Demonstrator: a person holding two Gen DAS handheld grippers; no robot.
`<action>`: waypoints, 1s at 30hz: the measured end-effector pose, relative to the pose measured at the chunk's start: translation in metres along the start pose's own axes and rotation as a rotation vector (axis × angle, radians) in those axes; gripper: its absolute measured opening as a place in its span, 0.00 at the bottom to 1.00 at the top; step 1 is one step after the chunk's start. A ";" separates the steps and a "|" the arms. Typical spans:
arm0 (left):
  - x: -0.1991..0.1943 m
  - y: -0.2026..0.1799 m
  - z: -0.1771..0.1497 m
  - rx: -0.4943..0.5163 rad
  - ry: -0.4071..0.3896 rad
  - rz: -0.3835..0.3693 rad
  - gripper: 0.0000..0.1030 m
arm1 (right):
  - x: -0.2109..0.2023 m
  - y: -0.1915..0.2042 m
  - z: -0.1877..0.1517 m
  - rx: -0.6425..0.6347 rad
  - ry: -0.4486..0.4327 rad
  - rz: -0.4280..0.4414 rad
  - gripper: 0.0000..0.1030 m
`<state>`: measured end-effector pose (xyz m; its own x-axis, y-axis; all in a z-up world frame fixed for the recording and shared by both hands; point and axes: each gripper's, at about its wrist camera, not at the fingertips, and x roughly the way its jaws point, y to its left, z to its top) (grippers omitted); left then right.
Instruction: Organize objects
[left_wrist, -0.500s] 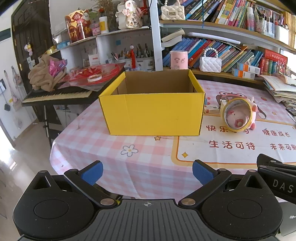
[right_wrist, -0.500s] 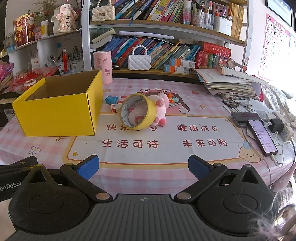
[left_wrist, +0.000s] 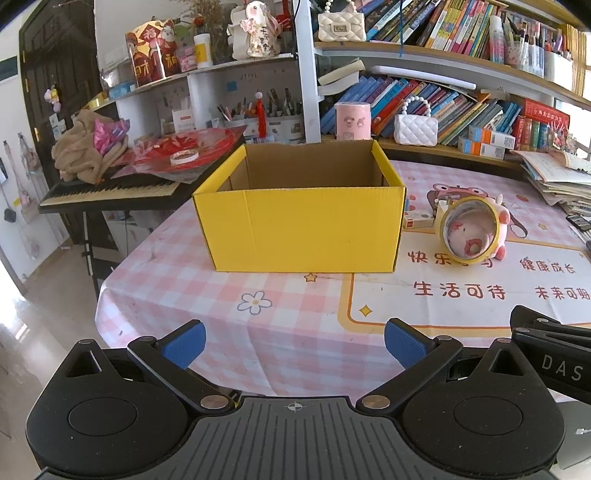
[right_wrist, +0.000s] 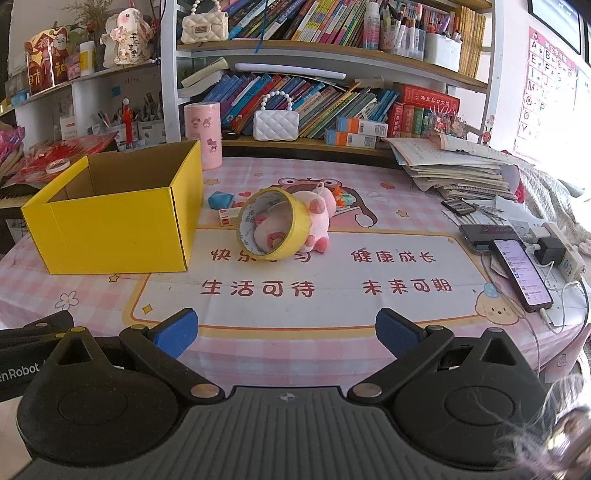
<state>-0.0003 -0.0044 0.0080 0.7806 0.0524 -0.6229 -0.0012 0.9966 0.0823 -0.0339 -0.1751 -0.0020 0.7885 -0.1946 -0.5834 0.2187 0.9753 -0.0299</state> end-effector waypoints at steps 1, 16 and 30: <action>0.000 0.000 0.000 -0.001 0.001 0.000 1.00 | 0.000 0.000 0.000 0.000 0.000 0.000 1.00; 0.003 0.002 0.000 -0.011 0.008 -0.005 1.00 | 0.000 0.001 0.001 -0.001 0.002 0.001 1.00; 0.007 0.000 0.000 -0.020 0.023 -0.001 1.00 | 0.008 0.000 0.004 -0.008 0.019 0.011 1.00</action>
<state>0.0053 -0.0038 0.0034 0.7657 0.0531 -0.6410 -0.0136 0.9977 0.0664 -0.0256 -0.1771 -0.0036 0.7797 -0.1817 -0.5991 0.2052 0.9783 -0.0296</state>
